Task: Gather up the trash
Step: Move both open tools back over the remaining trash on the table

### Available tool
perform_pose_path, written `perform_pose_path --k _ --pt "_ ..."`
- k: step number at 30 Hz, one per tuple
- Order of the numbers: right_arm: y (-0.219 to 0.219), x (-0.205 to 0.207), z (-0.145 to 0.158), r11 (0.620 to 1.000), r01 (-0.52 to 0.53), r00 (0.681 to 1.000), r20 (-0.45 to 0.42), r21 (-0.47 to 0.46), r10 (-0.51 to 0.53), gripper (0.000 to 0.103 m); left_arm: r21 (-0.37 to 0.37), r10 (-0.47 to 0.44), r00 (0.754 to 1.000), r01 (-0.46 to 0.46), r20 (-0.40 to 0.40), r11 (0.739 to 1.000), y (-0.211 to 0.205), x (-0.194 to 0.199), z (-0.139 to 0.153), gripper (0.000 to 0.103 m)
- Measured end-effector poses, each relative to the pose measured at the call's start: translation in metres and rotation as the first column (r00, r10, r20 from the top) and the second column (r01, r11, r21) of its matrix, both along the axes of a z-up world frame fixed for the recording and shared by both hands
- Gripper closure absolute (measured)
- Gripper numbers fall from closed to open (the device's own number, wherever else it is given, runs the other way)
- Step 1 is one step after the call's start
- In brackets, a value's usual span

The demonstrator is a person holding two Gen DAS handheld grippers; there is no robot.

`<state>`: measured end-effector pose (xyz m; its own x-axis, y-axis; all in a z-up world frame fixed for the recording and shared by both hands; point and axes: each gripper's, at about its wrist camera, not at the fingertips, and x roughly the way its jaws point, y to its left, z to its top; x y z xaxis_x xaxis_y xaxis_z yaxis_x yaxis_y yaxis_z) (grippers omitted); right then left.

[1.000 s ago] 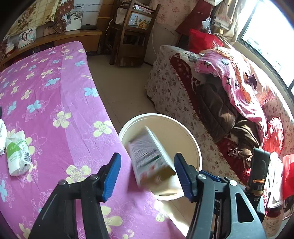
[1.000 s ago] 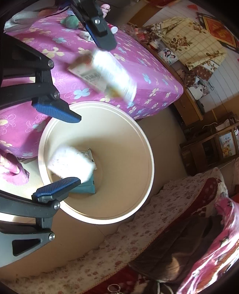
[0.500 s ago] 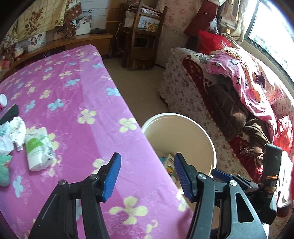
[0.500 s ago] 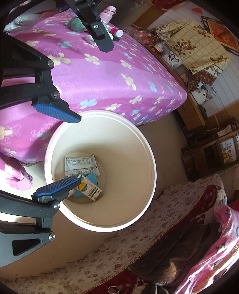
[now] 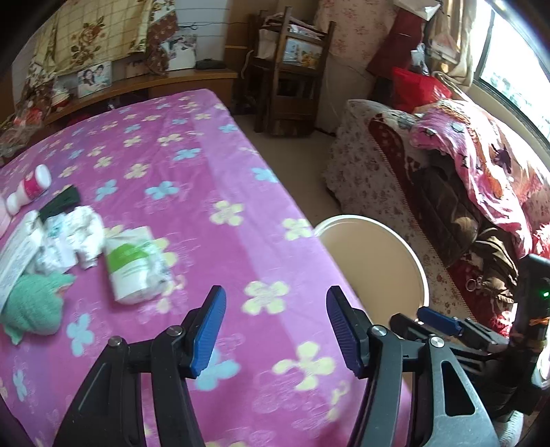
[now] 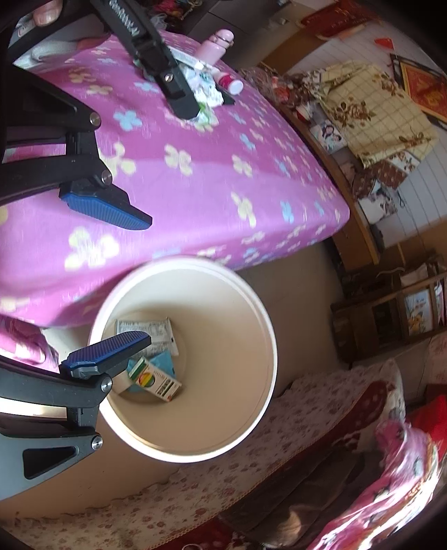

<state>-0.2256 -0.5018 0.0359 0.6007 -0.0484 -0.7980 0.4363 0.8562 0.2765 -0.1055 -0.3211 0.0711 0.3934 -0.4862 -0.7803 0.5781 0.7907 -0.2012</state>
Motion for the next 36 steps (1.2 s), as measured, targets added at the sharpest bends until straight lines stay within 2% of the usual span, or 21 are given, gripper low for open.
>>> perform_pose_path --k 17,36 --pt "0.092 0.046 0.006 0.983 -0.182 0.983 0.001 -0.006 0.182 0.038 0.048 0.127 0.991 -0.129 0.045 0.99 0.103 0.014 0.007 0.038" --pt "0.172 0.084 0.021 0.946 -0.324 0.946 0.003 -0.032 0.324 0.038 0.032 0.217 0.974 -0.219 0.056 0.975 0.187 0.025 0.015 0.037"
